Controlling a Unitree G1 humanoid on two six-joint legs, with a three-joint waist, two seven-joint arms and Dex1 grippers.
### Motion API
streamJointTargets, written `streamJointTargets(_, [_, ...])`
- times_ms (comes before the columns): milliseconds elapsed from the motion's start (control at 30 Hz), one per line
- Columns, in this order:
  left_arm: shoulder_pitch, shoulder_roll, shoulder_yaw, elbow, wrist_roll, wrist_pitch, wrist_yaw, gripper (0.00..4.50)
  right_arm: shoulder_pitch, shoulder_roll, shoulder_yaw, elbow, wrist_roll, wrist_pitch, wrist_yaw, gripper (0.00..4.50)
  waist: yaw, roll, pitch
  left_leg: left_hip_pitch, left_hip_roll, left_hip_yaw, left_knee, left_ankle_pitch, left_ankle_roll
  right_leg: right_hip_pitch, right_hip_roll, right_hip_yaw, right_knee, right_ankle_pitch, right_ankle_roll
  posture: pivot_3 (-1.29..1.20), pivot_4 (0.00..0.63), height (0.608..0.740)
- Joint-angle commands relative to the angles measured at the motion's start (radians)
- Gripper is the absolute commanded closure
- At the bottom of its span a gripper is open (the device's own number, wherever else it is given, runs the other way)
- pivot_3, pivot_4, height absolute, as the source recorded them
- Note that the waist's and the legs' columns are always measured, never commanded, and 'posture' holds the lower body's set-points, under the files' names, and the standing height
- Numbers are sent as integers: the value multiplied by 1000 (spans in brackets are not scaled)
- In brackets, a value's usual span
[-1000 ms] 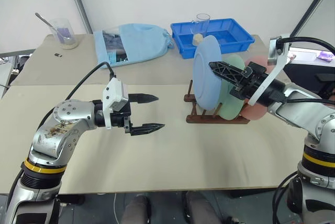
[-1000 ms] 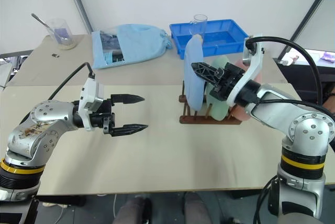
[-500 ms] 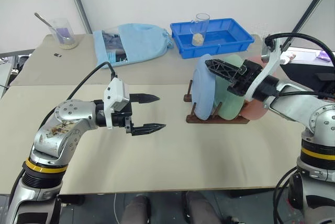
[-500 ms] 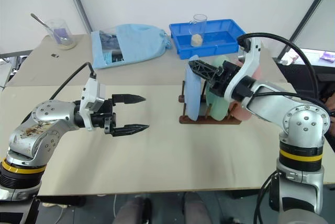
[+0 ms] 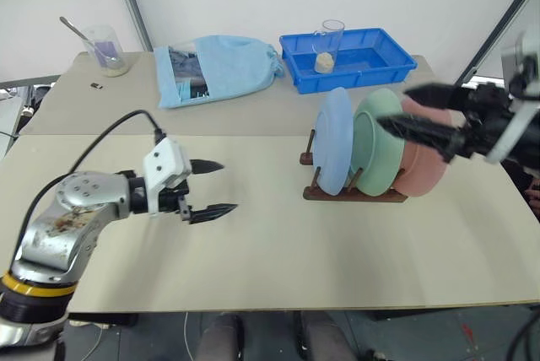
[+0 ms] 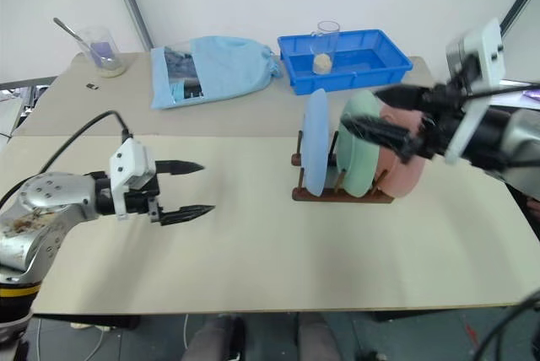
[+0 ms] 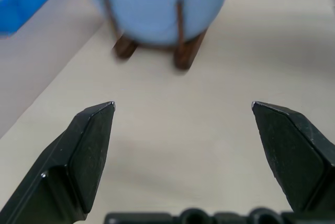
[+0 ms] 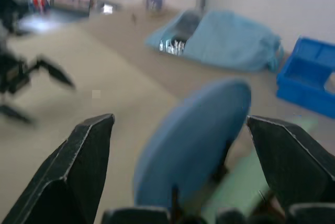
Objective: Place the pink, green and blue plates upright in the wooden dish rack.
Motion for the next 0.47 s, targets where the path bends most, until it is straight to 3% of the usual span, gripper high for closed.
streamJointTargets(33, [122,47,120,-59,17,-3,11,0,209,-62,-195,-59,-174,-88,301,36,1,0,0,0,0,0,0,0,0,0,0,0,0,-1,1,0,150,740])
streamJointTargets(267, [285,64,226,-68,20,-27,3,0,595,-15,-369,-21,-522,-316,572,36,10,0,0,3,2,4,3,0,-1,0,-1,0,1,-1,-3,0,150,740])
streamJointTargets(467, [329,60,246,-72,14,-35,4,0,641,37,-320,48,-634,-480,610,36,8,-1,0,6,3,10,3,-3,-9,-1,-3,0,1,-1,-3,0,150,740])
